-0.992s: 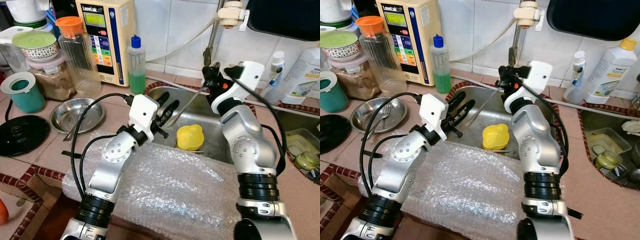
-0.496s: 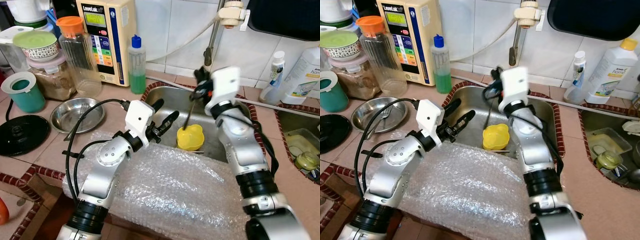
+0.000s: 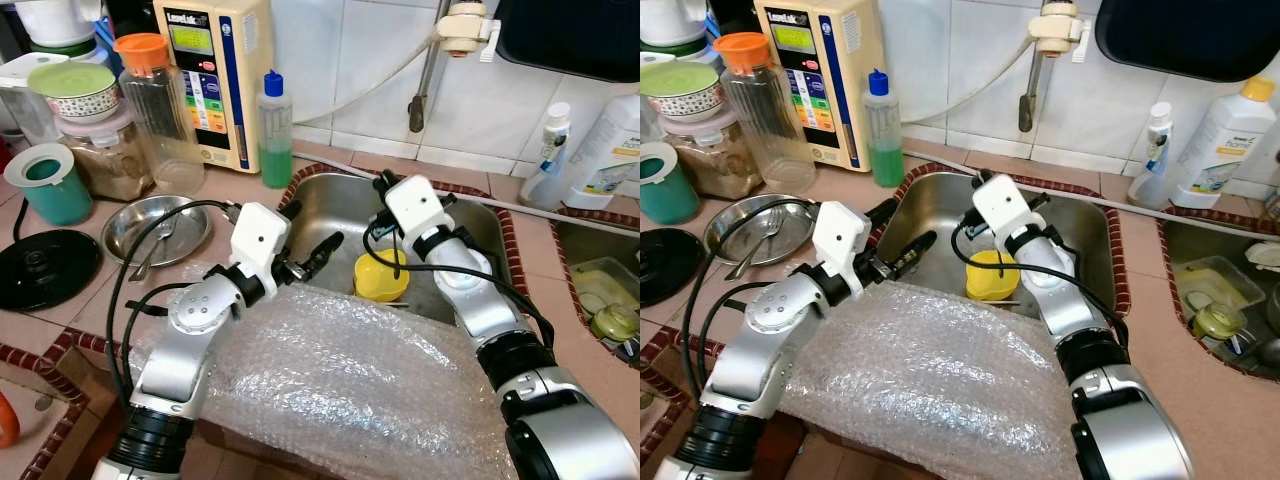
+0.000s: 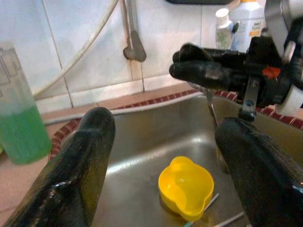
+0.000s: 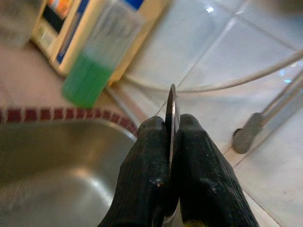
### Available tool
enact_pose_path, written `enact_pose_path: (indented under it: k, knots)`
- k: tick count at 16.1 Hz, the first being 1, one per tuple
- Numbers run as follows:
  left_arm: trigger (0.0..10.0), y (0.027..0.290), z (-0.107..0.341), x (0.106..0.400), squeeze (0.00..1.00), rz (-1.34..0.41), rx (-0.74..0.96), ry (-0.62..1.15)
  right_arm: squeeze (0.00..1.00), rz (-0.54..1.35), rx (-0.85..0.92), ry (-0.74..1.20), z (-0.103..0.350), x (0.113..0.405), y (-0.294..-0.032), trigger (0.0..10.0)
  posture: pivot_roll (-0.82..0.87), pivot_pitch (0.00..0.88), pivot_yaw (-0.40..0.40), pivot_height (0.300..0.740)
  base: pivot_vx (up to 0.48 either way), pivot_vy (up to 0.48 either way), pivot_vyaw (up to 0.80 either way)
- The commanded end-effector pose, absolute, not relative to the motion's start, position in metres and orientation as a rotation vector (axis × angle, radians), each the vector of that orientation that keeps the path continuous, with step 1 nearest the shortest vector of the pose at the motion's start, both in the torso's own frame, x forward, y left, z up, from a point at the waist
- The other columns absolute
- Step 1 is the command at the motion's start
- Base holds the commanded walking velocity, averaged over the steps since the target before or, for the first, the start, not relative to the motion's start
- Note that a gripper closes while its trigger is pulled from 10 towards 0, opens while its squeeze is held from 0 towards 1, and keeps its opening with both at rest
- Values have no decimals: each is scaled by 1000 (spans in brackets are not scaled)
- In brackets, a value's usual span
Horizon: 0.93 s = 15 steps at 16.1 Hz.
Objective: Kitchen organization
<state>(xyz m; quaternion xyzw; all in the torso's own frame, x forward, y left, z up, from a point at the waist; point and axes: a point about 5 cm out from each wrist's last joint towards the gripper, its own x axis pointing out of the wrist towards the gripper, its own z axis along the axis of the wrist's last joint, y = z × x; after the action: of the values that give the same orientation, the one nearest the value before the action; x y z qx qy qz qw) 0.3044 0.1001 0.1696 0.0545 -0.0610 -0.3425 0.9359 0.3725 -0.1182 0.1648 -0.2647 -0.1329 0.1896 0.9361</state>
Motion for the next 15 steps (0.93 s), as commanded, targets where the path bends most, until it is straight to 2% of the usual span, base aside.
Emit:
enact_pose_path:
  k: [1, 7, 11, 12, 13, 14, 15]
  knots:
    - [10000, 98, 166, 300, 1000, -732, 111, -100, 0, 394, -576, -260, 161, 374, -119, 0, 86, 0, 14, 740, 0, 0, 0]
    - [10000, 96, 153, 298, 1000, -751, 142, -21, 0, 408, -703, -121, 127, 373, -117, 0, 92, 0, 27, 740, 0, 0, 0]
    - [10000, 94, 151, 298, 1000, -760, 156, -9, 0, 417, -729, -60, 116, 372, -115, 0, 95, 0, 31, 740, 0, 0, 0]
    - [10000, 94, 151, 298, 1000, -760, 156, -8, 220, 424, -713, -45, 114, 372, -114, 0, 95, 0, 31, 740, 0, 0, 0]
    - [10000, 94, 151, 298, 1000, -761, 157, -6, 1000, 426, -713, -41, 114, 372, -114, 3961, 95, 0, 31, 740, 0, 0, 0]
    - [10000, 93, 151, 298, 1000, -763, 157, -4, 1000, 426, -708, -37, 113, 372, -113, 10000, 95, 0, 31, 740, 0, 0, 0]
    - [10000, 93, 151, 298, 1000, -765, 153, 1, 1000, 420, -701, -28, 113, 372, -114, 10000, 94, 0, 30, 740, 0, 0, 0]
